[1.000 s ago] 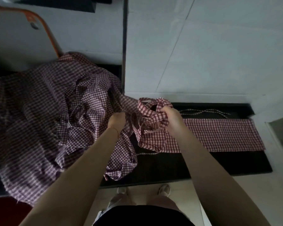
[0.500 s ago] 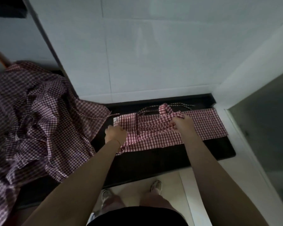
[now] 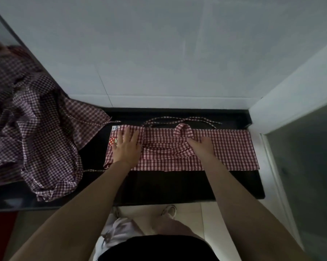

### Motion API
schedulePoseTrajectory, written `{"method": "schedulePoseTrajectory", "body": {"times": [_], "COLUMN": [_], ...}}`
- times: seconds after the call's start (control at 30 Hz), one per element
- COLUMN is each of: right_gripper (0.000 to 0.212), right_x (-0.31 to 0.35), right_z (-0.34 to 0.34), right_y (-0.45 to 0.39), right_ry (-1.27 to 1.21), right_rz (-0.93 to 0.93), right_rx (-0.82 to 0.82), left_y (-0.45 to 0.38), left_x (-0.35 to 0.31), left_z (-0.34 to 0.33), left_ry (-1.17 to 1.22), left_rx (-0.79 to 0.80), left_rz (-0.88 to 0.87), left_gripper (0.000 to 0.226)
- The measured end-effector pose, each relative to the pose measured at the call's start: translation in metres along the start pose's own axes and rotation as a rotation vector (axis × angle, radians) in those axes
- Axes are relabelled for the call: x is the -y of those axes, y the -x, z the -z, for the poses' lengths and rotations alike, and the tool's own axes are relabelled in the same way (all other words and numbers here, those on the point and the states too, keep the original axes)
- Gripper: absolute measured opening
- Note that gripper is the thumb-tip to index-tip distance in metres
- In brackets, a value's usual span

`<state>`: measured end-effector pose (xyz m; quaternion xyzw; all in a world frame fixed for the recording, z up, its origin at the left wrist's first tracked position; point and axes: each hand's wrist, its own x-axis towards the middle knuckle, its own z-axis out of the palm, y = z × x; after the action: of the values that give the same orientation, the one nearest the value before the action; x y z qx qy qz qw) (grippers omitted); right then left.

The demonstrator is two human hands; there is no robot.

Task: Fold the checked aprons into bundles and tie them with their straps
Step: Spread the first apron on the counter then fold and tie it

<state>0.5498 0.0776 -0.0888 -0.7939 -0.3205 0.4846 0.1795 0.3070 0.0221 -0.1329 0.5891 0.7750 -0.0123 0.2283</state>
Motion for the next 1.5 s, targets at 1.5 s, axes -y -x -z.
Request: {"method": "schedulePoseTrajectory", "body": {"times": [1.5], "right_gripper": [0.063], "right_x": [-0.066], "right_z": [-0.041], "right_y": [-0.069], "right_ry": [1.153], "right_rz": [0.907], "right_rx": [-0.097], "left_y": [-0.033], "left_x": [0.022], "left_z": [-0.053], "left_ry": [-0.112], "left_rx": [-0.119], "left_rz": [-0.025], "left_gripper": [0.067]}}
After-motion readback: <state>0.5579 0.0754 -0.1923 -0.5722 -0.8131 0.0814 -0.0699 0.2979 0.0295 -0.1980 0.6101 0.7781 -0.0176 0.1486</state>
